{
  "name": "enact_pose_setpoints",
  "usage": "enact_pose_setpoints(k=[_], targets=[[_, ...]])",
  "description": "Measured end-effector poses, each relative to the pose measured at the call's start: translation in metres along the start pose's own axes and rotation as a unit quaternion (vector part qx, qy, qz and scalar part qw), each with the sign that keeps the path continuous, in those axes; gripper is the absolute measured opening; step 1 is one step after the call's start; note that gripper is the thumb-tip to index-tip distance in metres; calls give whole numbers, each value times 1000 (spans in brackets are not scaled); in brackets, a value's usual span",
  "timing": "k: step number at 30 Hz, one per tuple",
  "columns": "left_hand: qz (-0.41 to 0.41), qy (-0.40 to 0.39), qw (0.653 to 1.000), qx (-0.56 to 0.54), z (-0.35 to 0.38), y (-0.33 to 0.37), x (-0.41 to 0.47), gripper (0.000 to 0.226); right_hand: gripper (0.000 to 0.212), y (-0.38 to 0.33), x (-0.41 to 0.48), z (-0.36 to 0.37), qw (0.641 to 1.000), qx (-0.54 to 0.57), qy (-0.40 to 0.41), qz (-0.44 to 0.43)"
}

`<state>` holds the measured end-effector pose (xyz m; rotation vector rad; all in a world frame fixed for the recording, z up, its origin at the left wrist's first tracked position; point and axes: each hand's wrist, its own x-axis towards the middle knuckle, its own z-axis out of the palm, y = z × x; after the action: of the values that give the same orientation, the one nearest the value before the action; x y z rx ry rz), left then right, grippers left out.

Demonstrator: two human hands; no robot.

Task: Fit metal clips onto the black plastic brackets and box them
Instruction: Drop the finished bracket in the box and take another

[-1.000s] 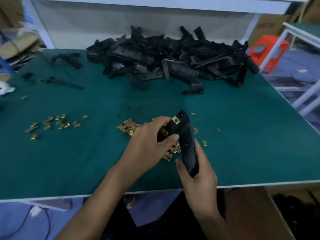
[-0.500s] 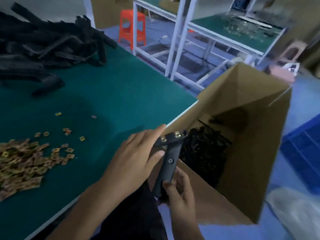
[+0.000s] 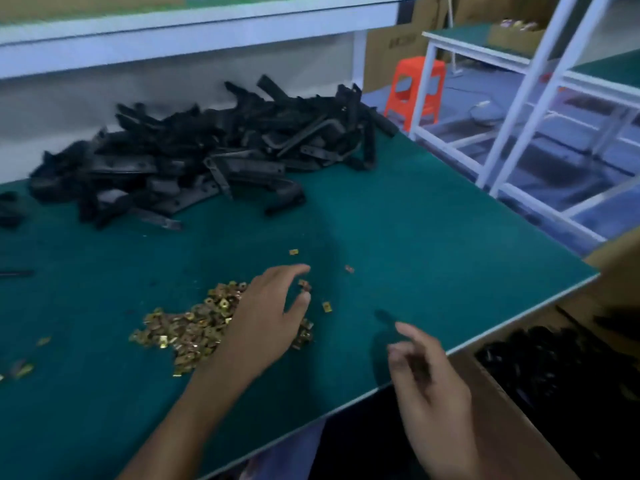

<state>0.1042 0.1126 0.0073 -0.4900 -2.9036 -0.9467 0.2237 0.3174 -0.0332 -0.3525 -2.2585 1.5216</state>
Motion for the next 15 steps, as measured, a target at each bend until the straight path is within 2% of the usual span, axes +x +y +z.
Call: enact_pose_setpoints(k=[4, 6, 10, 13, 15], targets=[[-80, 35, 996, 6, -28, -51, 36, 33, 30, -26, 21, 55, 986, -40, -151, -56], [-106, 41, 993, 7, -34, -70, 63, 33, 28, -28, 25, 75, 977, -78, -188, -57], [-131, 24, 990, 56, -30, -92, 127, 42, 20, -23, 24, 86, 987, -101, -56, -107], [-147, -17, 985, 93, -17, -93, 167, 60, 16, -17, 26, 89, 988, -91, -32, -122], [-148, -27, 980, 132, -9, -92, 184, 54, 16, -15, 28, 90, 984, -99, -26, -148]])
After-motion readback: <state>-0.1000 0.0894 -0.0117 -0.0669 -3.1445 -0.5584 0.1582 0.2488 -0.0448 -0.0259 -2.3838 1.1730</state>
